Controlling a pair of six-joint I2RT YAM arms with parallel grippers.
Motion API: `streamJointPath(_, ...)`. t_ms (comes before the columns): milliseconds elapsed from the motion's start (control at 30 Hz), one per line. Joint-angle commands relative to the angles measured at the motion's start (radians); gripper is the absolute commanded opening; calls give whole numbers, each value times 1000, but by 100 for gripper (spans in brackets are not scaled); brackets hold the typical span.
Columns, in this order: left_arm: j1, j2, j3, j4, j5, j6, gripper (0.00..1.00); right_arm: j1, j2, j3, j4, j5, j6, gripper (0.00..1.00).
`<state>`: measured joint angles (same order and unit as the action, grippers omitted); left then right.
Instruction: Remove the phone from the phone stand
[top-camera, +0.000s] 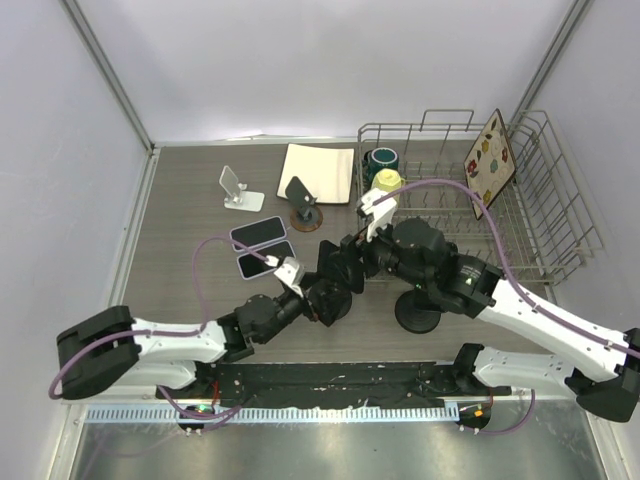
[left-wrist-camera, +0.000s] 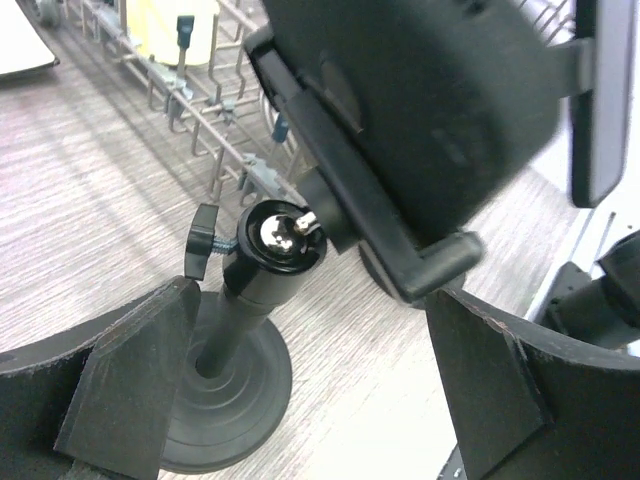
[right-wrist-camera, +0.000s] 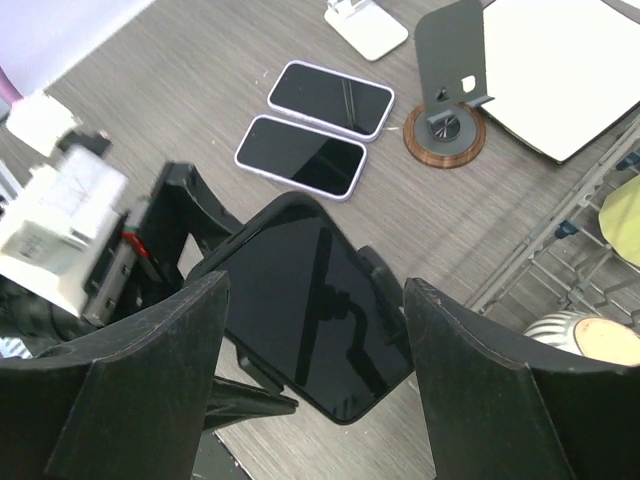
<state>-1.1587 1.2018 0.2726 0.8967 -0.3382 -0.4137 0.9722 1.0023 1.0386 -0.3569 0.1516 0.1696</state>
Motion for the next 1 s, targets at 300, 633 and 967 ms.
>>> streamJointPath(300,-6,-503,-104,-361,-142,-66,100,325,56,54,6,469,-73,76)
streamJointPath(633,1,-829,-157,-826,-535,-316,100,448,222,116,15,784,-61,75)
streamJointPath(967,2,-921,-165,-877,-536,-316,100,450,370,172,-39,959,11,64)
